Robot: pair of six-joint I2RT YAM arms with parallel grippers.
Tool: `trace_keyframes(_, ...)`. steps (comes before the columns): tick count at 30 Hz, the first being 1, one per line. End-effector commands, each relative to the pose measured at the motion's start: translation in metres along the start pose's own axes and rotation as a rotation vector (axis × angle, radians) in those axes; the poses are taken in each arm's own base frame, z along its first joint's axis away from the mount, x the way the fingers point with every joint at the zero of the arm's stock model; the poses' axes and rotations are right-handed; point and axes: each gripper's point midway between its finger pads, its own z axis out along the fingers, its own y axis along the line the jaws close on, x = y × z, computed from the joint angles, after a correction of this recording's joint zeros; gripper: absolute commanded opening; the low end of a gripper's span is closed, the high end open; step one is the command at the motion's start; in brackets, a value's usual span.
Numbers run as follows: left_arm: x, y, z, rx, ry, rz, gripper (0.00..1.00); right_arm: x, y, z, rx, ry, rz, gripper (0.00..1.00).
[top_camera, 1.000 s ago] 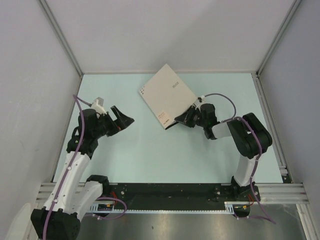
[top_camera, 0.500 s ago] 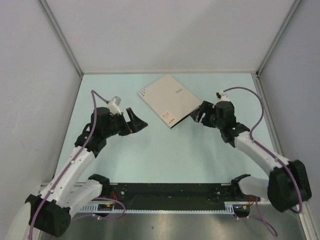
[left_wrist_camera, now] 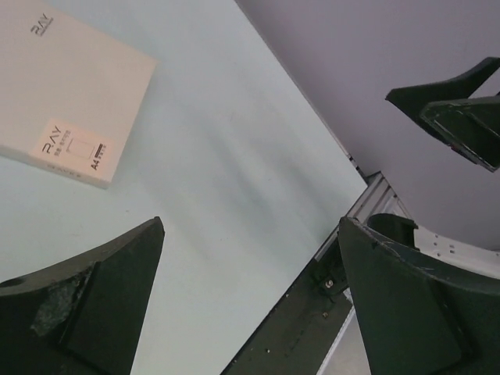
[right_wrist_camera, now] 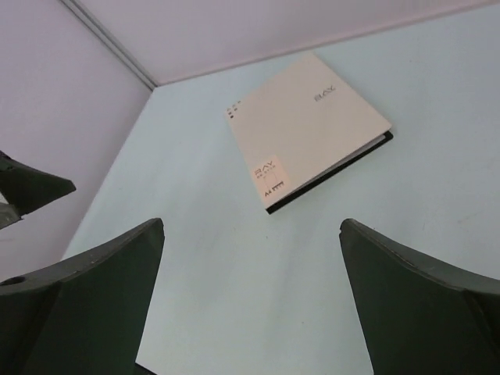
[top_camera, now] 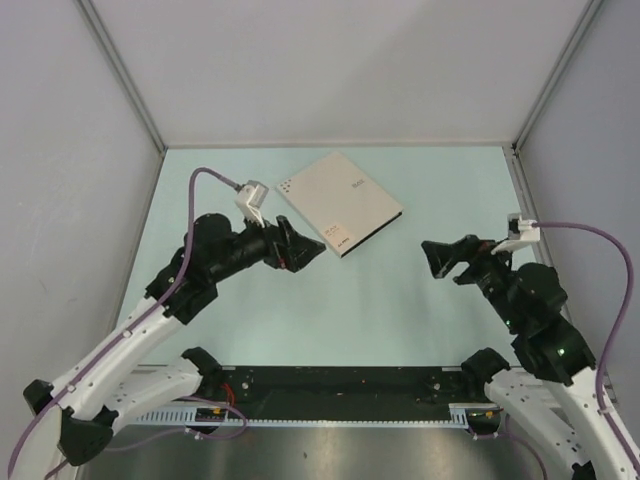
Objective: Put the files into the folder
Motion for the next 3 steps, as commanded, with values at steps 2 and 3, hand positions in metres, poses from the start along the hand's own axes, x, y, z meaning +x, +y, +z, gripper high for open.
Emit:
trace_keyframes(2,-0.045,-0.031,-0.02,0.075,-0.168,0.072,1.0,-0.018,0.017,-0.026,-0.098,-0.055,-0.05,1.0)
trace_keyframes(3,-0.054,-0.037,-0.029,0.087,-0.201,0.082,1.0,-0.033,0.033,-0.043,-0.188,-0.127,-0.045,1.0)
